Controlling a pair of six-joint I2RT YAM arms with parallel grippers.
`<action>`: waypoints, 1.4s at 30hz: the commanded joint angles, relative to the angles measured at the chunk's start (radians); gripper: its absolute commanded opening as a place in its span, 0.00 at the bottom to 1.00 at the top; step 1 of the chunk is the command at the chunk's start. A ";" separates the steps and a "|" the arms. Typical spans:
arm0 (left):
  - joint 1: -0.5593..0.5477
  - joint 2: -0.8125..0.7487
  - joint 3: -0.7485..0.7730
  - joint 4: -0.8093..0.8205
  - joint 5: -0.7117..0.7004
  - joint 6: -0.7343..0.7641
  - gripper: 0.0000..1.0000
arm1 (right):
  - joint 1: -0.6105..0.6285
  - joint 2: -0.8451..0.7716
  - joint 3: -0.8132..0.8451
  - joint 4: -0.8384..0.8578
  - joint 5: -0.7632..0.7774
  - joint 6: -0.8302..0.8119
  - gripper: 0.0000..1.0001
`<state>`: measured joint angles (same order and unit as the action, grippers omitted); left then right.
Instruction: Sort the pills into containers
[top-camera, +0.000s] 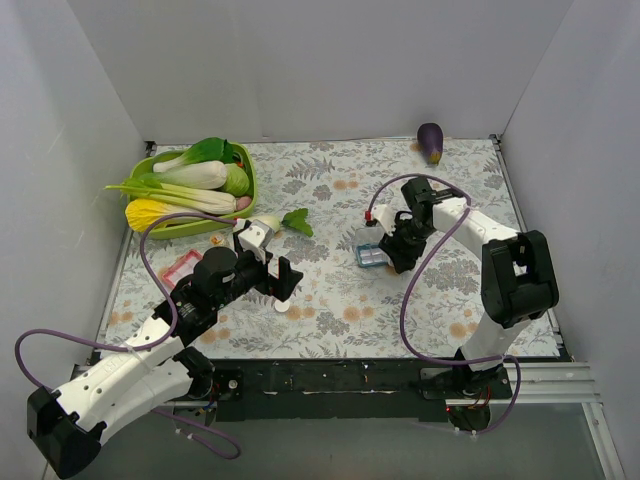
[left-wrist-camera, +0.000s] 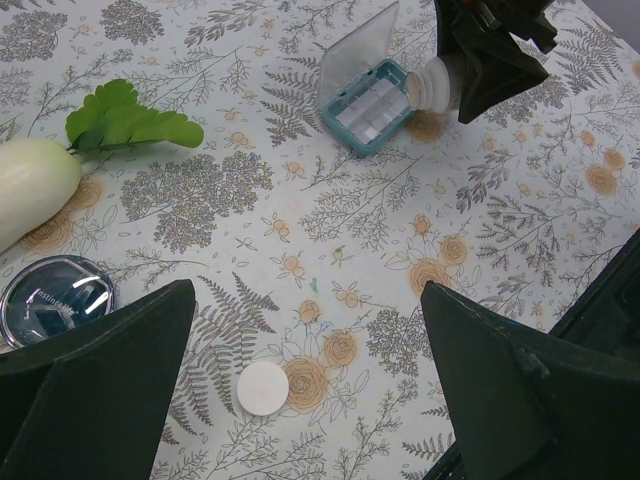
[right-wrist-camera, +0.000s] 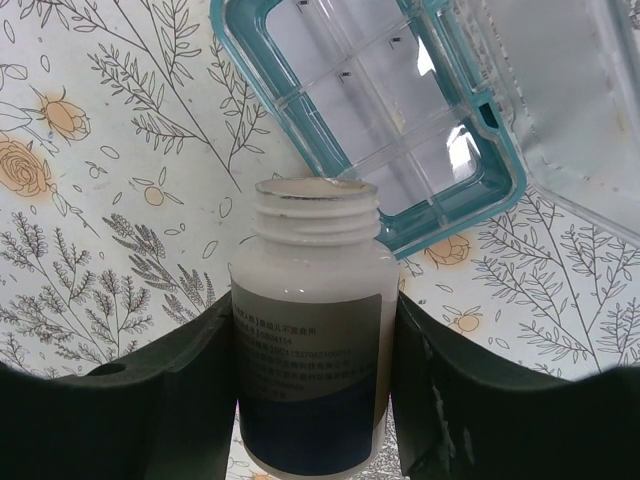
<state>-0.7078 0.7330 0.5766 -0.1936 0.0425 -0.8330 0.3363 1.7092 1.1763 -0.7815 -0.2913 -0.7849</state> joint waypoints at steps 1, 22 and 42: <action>0.007 -0.018 -0.004 0.014 0.000 0.015 0.98 | 0.007 0.015 0.055 -0.044 0.011 0.012 0.01; 0.007 -0.018 -0.004 0.014 0.008 0.020 0.98 | 0.052 0.081 0.137 -0.105 0.055 0.015 0.01; 0.005 -0.021 -0.003 0.013 0.022 0.023 0.98 | 0.075 0.124 0.192 -0.150 0.124 0.016 0.01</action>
<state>-0.7078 0.7292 0.5766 -0.1936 0.0536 -0.8261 0.4030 1.8301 1.3209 -0.8959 -0.1814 -0.7757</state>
